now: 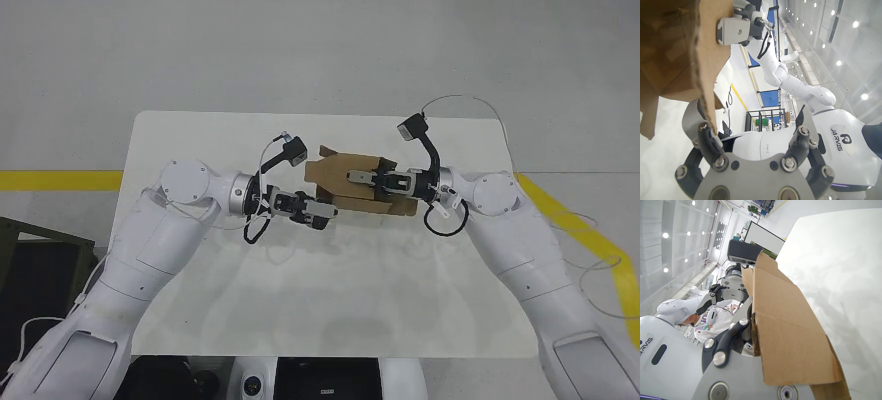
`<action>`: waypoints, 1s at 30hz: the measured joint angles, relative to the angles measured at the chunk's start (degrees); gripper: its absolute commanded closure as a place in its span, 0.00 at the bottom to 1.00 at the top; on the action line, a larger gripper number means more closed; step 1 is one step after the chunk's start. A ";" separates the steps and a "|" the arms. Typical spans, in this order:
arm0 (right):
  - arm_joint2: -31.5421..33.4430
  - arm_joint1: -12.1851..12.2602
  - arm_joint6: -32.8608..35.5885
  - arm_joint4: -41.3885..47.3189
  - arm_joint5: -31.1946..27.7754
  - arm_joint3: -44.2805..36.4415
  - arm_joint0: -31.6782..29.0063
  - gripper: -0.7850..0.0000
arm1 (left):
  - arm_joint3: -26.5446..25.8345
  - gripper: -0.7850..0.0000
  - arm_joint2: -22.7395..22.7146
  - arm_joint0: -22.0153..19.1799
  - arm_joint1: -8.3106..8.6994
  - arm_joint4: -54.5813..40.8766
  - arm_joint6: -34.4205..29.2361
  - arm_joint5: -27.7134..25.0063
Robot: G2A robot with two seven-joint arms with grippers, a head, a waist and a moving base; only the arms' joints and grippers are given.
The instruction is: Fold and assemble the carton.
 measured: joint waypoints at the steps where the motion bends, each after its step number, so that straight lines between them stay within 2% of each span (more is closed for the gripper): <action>1: 0.03 -0.02 -0.09 -0.06 0.01 -0.08 -0.02 1.00 | -0.13 0.00 0.05 0.05 -0.02 0.01 0.04 0.08; 20: -0.86 -0.95 -0.39 0.37 -0.68 0.94 0.01 1.00 | 1.21 0.00 1.22 -1.48 -0.81 -0.03 0.04 -0.36; 30: 3.65 0.53 2.13 -0.30 0.70 0.70 -1.64 1.00 | 2.21 0.00 -2.88 -0.83 0.29 2.51 0.98 -0.63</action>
